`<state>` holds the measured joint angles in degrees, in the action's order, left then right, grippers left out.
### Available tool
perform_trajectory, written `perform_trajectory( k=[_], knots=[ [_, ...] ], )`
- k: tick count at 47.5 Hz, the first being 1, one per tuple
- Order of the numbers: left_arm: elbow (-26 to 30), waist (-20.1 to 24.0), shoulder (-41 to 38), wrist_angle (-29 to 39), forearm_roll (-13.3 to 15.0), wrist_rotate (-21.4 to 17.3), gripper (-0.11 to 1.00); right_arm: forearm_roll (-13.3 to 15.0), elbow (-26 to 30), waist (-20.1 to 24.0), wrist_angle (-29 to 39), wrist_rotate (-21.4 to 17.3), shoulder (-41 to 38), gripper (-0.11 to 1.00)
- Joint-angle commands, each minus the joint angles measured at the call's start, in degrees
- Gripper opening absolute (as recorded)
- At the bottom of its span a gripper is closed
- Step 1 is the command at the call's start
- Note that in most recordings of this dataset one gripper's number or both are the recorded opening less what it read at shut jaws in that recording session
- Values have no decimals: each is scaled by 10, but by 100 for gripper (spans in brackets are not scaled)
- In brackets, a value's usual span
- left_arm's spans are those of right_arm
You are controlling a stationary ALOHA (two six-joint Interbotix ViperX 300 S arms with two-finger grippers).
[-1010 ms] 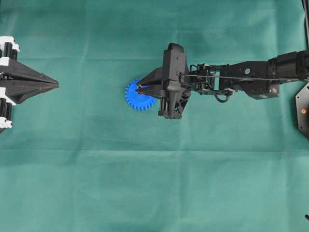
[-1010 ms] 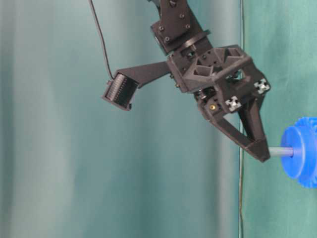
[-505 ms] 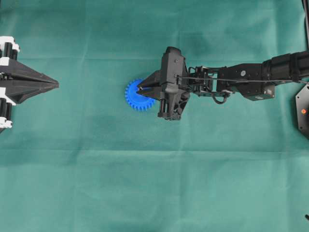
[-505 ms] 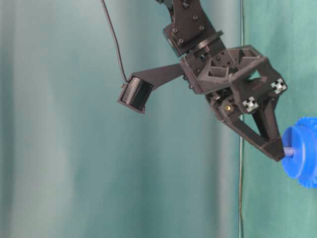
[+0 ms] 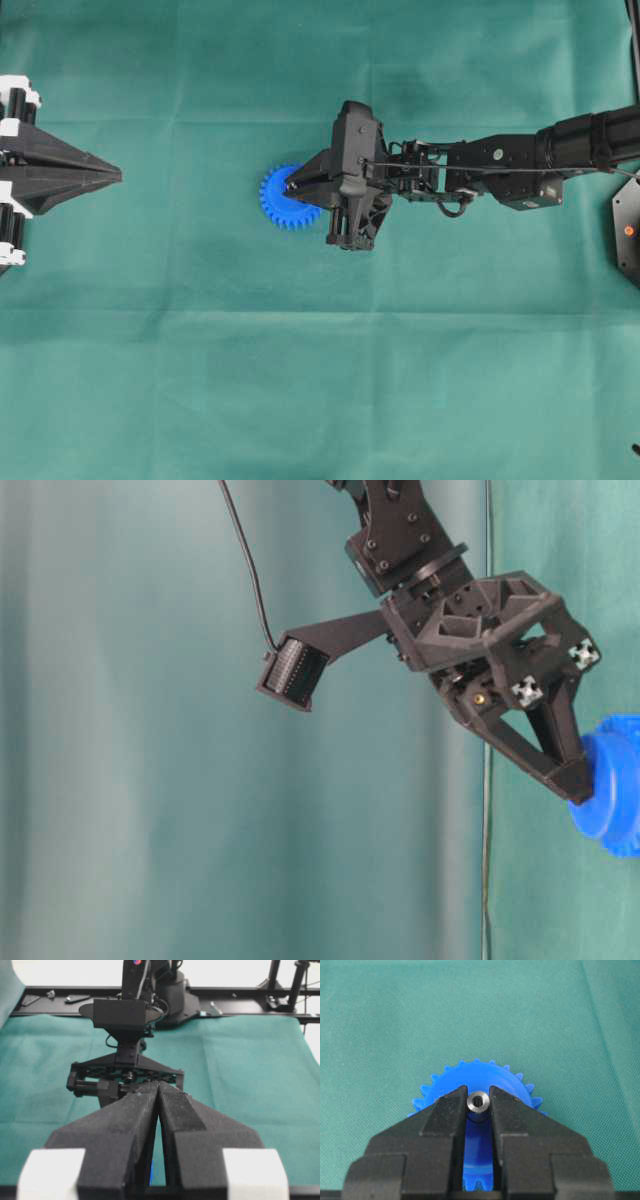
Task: Insert the shaft placed at a random location into the center hole of the medium gear at another random location.
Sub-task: 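Press the shaft down into the hole with the right gripper, then open the right gripper and retract it rightward away from the gear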
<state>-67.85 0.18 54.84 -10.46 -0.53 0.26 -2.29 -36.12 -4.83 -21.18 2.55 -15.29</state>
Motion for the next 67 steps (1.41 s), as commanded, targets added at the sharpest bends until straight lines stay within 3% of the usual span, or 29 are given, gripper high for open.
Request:
perform_trajectory(
  k=[1, 21, 32, 34, 41, 67],
  knots=[
    [13, 0, -4, -2, -2, 0, 0, -2, 8, 0, -8, 2, 7, 13],
    [13, 1, -4, 2, -2, 0, 0, -2, 9, 0, -20, 0, 7, 17],
    [14, 1, -4, 2, -2, 0, 0, -2, 11, 0, -21, 0, 8, 84],
    [14, 1, -5, 2, -2, 0, 0, -1, 11, -1, -21, 0, 8, 91],
    [14, 0, -5, 2, -2, 0, 0, -2, 11, 0, -19, 0, 23, 83],
    [14, 1, -5, 2, -2, 0, 0, 0, 5, 0, 22, 4, 126, 84]
  ],
)
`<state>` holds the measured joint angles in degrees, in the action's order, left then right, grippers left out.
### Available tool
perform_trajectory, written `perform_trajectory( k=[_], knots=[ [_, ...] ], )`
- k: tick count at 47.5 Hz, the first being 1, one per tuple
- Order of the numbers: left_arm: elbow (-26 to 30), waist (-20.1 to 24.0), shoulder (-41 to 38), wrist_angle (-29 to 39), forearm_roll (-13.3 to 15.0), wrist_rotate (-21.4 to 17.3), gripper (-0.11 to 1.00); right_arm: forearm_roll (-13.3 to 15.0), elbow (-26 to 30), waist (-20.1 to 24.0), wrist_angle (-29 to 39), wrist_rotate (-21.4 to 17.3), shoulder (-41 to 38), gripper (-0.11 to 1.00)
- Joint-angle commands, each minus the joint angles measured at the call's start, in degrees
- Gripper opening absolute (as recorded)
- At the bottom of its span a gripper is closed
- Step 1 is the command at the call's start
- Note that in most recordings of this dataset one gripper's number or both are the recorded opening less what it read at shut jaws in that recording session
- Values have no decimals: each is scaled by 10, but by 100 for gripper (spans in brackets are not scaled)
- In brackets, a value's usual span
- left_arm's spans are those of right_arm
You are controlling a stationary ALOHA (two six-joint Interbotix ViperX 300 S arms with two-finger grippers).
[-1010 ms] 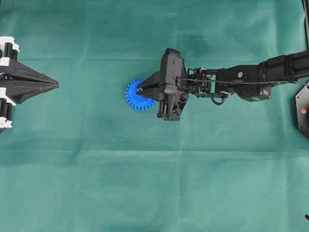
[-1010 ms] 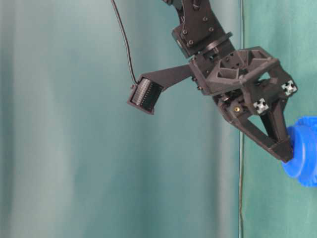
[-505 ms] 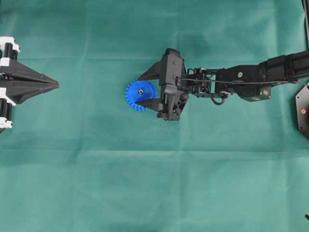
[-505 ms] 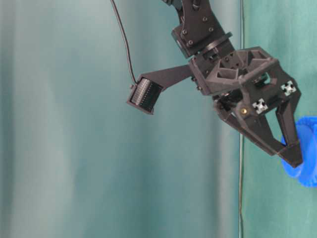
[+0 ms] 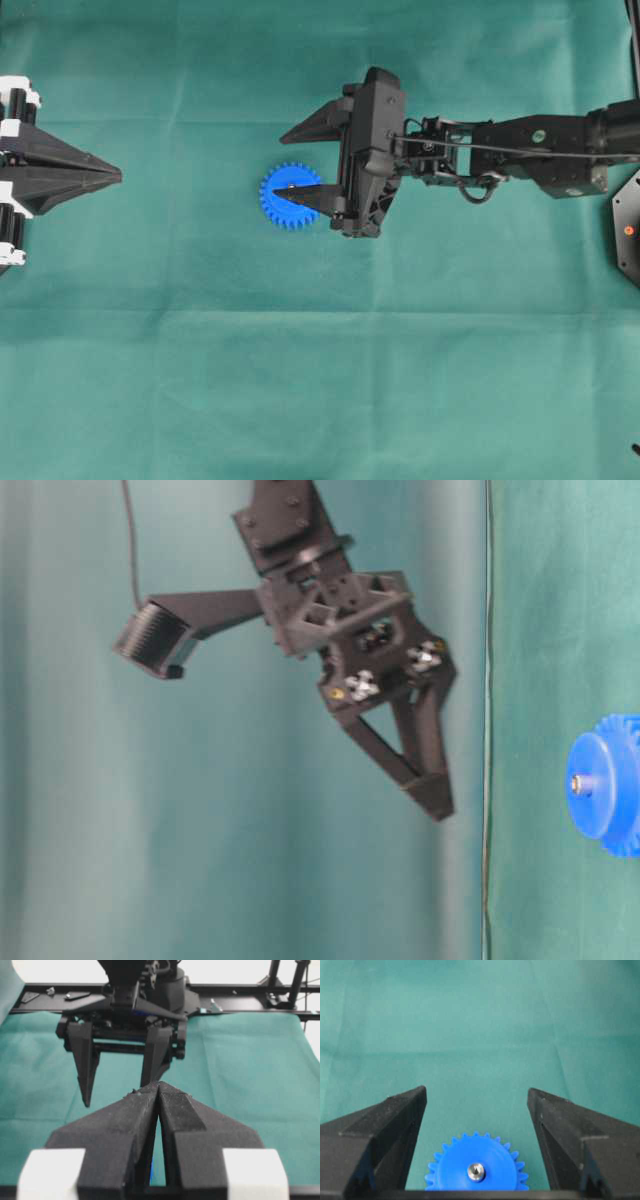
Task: Insert the shaft placed at a random location into the center hole of the medium gear at another random location.
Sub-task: 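Open the right gripper and retract it rightward away from the gear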
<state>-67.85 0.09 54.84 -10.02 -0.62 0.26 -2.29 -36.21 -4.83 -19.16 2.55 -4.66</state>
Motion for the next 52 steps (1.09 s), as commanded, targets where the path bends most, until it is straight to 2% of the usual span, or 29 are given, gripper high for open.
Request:
perform_trajectory(
  k=[1, 10, 34, 52],
  knots=[
    [14, 2, -4, -3, -1, 0, 0, -1, 5, 0, 2, 4, 19, 84],
    [14, 2, -4, -3, -1, 0, 0, -1, -17, 0, -3, 4, 33, 84],
    [14, 2, -3, -3, -1, 0, 0, -7, -151, -1, -21, -2, 159, 84],
    [14, 3, 0, -3, -1, -1, 0, -7, -231, -1, -23, -2, 250, 84]
  ],
)
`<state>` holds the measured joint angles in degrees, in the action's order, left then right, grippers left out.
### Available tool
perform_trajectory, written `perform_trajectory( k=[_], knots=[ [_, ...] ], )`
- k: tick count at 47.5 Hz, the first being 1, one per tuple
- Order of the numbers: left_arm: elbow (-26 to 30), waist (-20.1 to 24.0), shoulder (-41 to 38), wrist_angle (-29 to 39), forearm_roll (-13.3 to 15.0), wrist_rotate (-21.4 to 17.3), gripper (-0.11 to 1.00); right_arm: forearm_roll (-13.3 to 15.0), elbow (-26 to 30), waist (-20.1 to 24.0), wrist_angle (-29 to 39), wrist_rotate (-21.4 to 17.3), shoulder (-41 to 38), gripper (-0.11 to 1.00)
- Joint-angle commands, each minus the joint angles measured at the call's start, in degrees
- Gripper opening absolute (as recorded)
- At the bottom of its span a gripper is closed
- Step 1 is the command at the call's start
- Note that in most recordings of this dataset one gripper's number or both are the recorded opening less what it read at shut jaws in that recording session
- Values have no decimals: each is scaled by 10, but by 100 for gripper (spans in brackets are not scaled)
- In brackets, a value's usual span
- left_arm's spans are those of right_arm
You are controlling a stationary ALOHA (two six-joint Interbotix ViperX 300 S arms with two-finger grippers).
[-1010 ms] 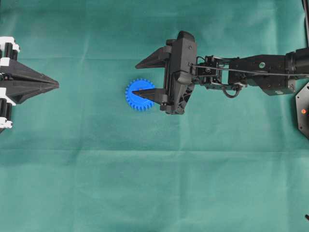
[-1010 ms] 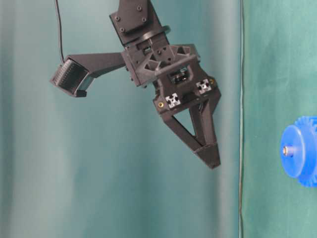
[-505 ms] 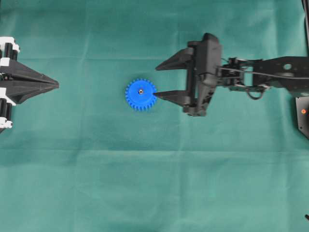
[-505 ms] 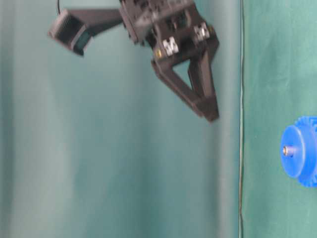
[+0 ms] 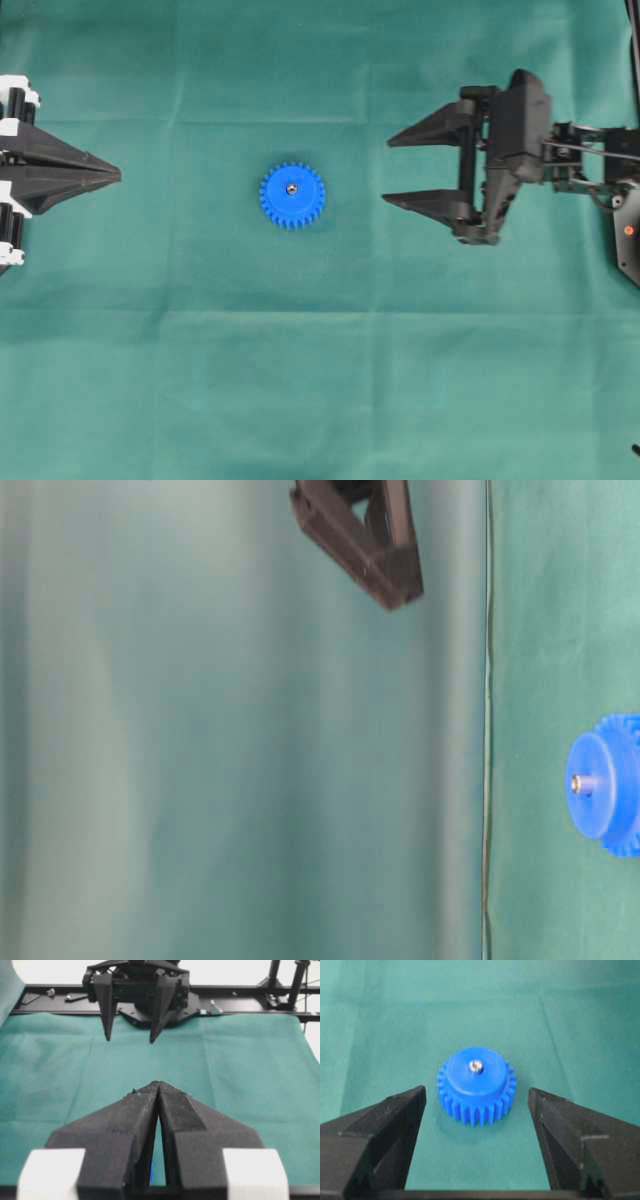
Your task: Insert the shaft placed at a random location into the center hole of the medium gear at another random location.
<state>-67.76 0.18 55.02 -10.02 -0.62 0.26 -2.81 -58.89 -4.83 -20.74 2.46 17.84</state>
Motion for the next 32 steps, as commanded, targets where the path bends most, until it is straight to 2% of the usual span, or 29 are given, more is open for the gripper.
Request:
perform_trajectory(
  k=[1, 13, 32],
  knots=[
    [14, 2, -2, -3, -1, -1, 0, -2, -8, 0, -6, -1, 30, 84],
    [13, 5, -2, -3, -1, -1, 0, -2, -40, 0, 5, -2, 83, 84],
    [13, 5, -2, 8, -1, -3, 0, -1, -43, 0, 10, 0, 91, 84]
  ],
)
